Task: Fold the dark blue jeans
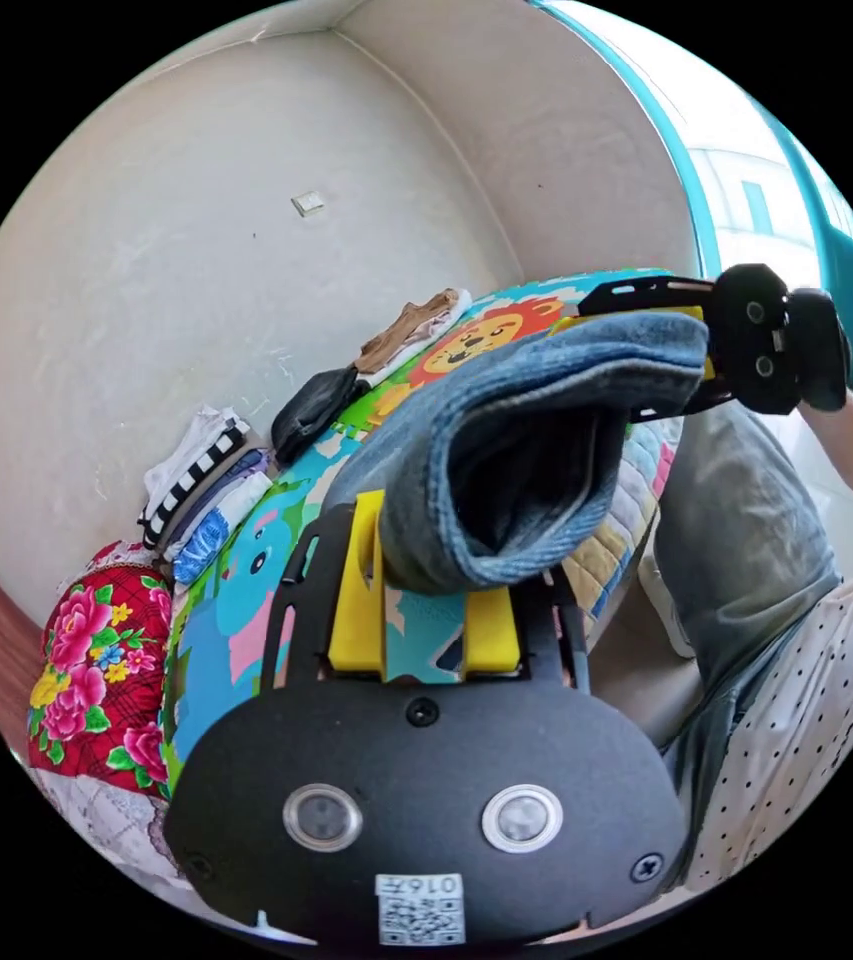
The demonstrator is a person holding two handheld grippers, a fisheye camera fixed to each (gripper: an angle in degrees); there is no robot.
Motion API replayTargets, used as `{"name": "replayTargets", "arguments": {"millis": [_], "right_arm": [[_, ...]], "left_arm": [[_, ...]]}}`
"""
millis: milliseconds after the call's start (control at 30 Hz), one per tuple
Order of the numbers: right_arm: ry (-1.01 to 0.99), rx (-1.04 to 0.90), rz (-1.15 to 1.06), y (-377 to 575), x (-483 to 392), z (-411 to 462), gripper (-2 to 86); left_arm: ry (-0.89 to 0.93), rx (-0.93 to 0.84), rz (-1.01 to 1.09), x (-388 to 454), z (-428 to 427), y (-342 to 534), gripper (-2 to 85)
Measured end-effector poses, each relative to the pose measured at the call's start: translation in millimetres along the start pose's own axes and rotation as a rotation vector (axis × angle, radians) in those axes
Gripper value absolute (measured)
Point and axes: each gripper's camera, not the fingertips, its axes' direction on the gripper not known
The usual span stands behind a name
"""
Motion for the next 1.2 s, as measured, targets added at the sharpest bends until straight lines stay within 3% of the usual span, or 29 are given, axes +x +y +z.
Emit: {"name": "replayTargets", "arguments": {"millis": [133,333,633,1200], "right_arm": [[-0.043,-0.007,0.026,-10.1,16.7,4.7,11.1],[-0.040,-0.008,-0.010,-27.7,24.7,19.2,11.0],[-0.017,-0.023,-0.051,-56.9,31.2,35.6,10.9],[-0.001,0.043,-0.203,-114.3,82.9,55.2,11.0]], "left_arm": [[-0.216,0.012,0.103,34.7,-31.1,-1.4,13.4],[-0.362,0.059,0.206,62.3,-26.9,3.7,14.1],[-0.238,0.091,0.235,46.4,-32.4,-14.5,9.2],[-0.097,0.117,0.267,-20.3,-55.9,-87.1,9.0]]}}
